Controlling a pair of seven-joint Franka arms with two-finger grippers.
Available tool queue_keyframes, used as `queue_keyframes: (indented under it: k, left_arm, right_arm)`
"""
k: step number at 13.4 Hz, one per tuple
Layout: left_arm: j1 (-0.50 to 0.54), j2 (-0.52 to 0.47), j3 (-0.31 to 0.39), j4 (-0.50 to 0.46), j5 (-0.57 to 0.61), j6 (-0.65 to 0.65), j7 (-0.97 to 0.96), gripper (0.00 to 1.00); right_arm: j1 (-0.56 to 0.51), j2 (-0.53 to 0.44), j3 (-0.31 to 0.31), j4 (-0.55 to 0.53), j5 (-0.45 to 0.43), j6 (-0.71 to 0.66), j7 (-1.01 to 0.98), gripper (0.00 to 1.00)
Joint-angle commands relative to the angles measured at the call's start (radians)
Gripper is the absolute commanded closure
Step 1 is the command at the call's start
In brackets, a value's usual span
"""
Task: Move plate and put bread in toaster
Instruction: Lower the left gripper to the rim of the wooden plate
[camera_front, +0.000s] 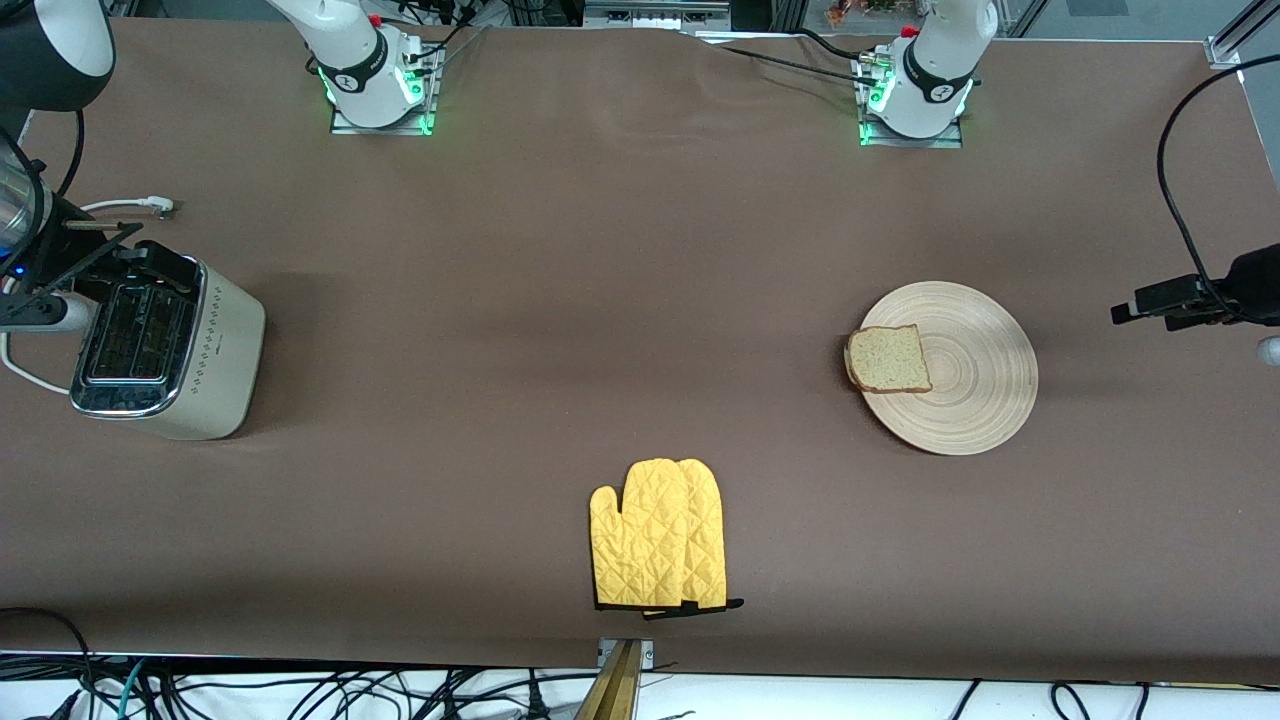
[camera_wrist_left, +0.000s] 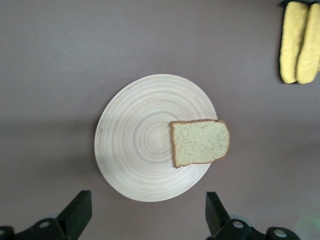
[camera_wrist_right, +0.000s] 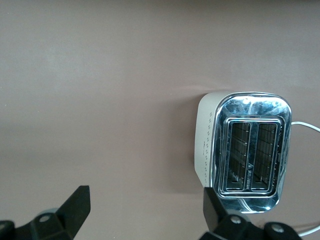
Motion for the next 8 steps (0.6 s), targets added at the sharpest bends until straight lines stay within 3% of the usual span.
queue_keyframes:
  k: [1,5,8]
  left_arm:
    - [0.106,0.108,-0.008,0.036,-0.093,-0.038,0.211,0.0]
    - [0.211,0.264,-0.01,0.034,-0.175,-0.058,0.454,0.0]
    - [0.217,0.383,-0.01,0.034,-0.199,-0.061,0.591,0.0]
  right_arm:
    - [-0.001,0.011,0.004,0.025,0.002,-0.017,0.016,0.0]
    - [-0.001,0.012,0.004,0.025,0.002,-0.017,0.016,0.0]
    - [-0.001,0.012,0.004,0.025,0.002,-0.017,0.016,0.0]
